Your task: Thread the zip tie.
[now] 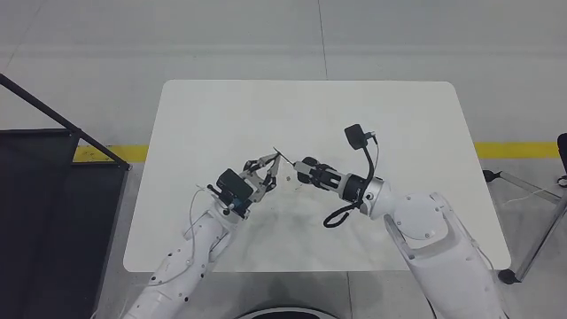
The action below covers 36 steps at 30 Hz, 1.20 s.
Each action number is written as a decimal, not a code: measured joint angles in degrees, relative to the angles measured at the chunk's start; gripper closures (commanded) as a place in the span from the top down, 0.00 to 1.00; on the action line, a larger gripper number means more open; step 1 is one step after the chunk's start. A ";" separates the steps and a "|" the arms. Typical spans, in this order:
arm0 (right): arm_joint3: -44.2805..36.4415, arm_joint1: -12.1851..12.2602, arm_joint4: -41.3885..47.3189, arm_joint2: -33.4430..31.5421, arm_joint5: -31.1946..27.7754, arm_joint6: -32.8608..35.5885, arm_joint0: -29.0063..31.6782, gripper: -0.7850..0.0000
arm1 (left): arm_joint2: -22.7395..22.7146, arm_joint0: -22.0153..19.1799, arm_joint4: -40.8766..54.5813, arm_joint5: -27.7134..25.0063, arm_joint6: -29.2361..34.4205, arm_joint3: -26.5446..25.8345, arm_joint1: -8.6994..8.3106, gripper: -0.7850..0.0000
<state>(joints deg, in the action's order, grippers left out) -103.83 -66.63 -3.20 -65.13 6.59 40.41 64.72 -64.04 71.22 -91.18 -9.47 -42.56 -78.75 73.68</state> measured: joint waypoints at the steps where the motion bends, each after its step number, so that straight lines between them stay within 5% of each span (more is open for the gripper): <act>1: 0.00 0.01 -0.02 0.00 0.08 0.11 -0.03 0.28 | -0.08 0.06 0.09 0.03 -0.03 -0.06 0.00 0.00; 9: 0.12 0.06 1.14 -0.40 -1.16 0.93 0.09 0.17 | -0.21 0.15 0.26 -0.12 0.30 -0.05 0.04 0.00; 22: 0.19 0.13 1.08 -0.22 -1.68 1.66 0.23 0.17 | 0.57 -0.53 -0.17 0.14 0.84 0.72 0.34 0.00; 27: 0.33 0.07 1.01 0.06 -1.66 1.38 0.06 0.00 | 0.70 -0.57 -0.35 0.02 0.97 0.82 0.40 0.00; 36: 0.51 0.03 1.14 0.15 -1.58 1.14 -0.12 0.00 | 0.98 -0.80 -1.22 -0.34 0.68 1.16 0.44 0.00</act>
<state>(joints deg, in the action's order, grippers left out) -103.32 -66.59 -2.07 -64.98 5.01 41.55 64.59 -63.06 70.42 -92.40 -9.81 -41.88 -77.59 74.12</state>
